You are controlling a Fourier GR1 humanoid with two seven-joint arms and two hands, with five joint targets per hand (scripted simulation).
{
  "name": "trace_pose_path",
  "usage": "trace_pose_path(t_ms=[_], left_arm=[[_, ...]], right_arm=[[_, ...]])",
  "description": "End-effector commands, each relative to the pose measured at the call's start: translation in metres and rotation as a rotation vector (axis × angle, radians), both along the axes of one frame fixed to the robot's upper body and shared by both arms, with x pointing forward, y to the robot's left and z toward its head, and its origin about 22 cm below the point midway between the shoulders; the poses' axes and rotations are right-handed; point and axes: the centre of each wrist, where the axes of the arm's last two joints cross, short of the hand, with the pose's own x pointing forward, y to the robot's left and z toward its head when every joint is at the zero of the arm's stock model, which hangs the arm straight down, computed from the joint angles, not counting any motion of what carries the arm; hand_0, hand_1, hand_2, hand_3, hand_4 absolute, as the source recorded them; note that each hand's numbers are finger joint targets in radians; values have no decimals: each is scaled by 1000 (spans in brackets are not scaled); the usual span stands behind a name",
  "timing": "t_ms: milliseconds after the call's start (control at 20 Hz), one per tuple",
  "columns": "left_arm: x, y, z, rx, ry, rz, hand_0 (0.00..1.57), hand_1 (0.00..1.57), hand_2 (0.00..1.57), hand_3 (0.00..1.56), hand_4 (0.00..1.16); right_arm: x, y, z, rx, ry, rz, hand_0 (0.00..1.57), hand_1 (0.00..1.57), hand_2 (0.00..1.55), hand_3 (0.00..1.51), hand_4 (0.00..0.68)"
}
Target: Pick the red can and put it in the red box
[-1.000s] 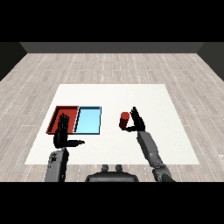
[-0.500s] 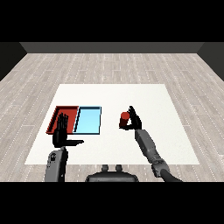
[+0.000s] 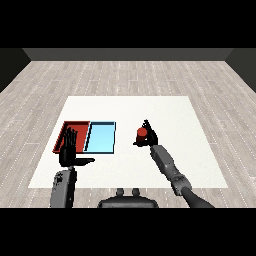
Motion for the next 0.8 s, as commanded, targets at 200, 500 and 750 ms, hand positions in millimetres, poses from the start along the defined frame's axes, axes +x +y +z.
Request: trace_pose_path(t_ms=[200,500,750], left_arm=[[-12,3,7,16,-18,26,0,0,0,0,0],[-11,4,0,7,-18,13,0,0,0,0,0],[-17,8,-19,4,-12,33,0,0,0,0,0]], right_arm=[[1,19,-2,-22,12,1,0,0,0,0,0],[14,18,6,-46,31,1,0,0,0,0,0],[7,17,-3,-73,107,-66,0,0,0,0,0]])
